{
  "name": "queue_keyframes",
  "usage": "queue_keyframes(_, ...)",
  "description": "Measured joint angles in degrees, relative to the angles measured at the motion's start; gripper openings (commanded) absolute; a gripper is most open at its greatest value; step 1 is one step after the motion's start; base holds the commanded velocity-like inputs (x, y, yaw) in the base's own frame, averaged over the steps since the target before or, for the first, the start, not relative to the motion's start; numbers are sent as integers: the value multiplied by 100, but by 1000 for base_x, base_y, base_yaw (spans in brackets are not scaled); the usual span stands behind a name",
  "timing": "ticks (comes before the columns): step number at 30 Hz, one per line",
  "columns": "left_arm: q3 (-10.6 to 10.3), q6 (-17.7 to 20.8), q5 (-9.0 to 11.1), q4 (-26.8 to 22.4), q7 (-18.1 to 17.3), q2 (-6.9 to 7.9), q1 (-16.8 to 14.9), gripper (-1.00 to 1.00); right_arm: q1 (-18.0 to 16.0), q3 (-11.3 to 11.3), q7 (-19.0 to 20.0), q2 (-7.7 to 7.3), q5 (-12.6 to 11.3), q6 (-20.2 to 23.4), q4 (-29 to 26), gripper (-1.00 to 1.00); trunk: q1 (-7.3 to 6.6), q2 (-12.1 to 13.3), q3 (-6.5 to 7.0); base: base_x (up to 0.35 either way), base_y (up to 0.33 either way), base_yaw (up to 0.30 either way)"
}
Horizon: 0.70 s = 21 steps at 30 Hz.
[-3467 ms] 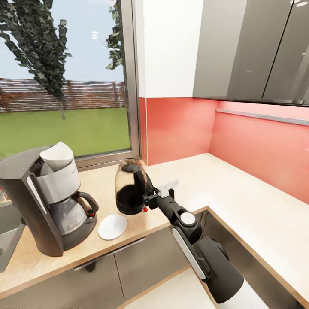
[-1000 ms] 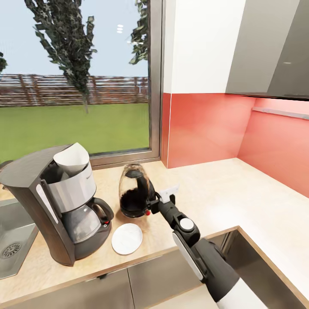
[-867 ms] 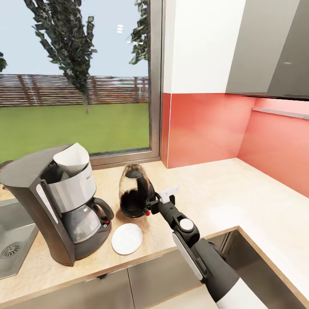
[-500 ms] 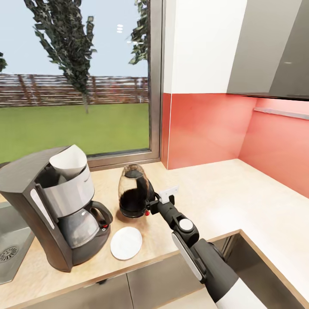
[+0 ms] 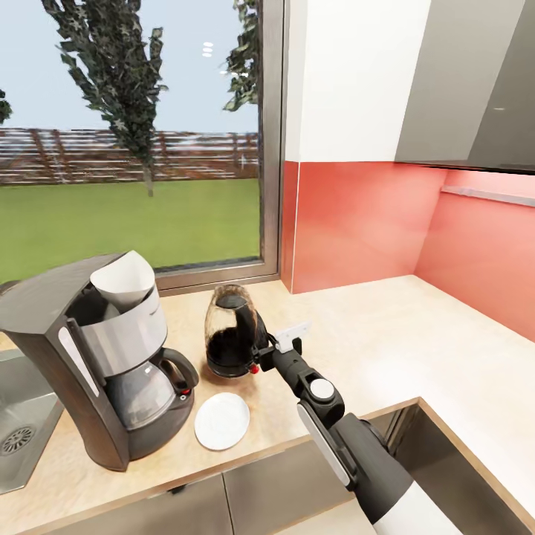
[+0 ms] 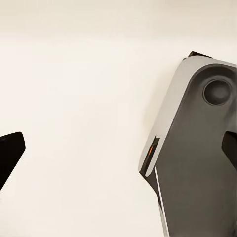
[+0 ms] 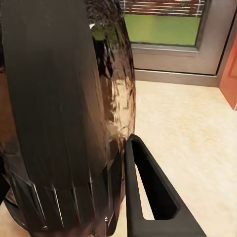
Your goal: Set up a coffee station on the kitchen countertop: keep the coffee maker on the countertop, move the bottle of coffee from the kitchen shelf to the counter next to the coffee maker, place a paper coffee filter on top of the coffee maker, put the saucer next to the coffee maker with the coffee cup on the saucer, and place the electric kettle next to the coffee maker.
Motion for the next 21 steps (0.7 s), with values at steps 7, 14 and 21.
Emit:
queue_keyframes(7,-3,-7,0,0,0,0,0,100,0,0,4,0,2,0,0,-100,0,0,0,0,29,0)
queue_keyframes(14,-5,-9,0,0,-1,0,0,100,0,2,4,0,-1,-13,16,-100,0,0,0,0,135,0)
queue_keyframes(21,2,-9,0,0,0,0,0,100,1,14,-5,7,-10,-451,379,-100,0,0,0,0,6,0)
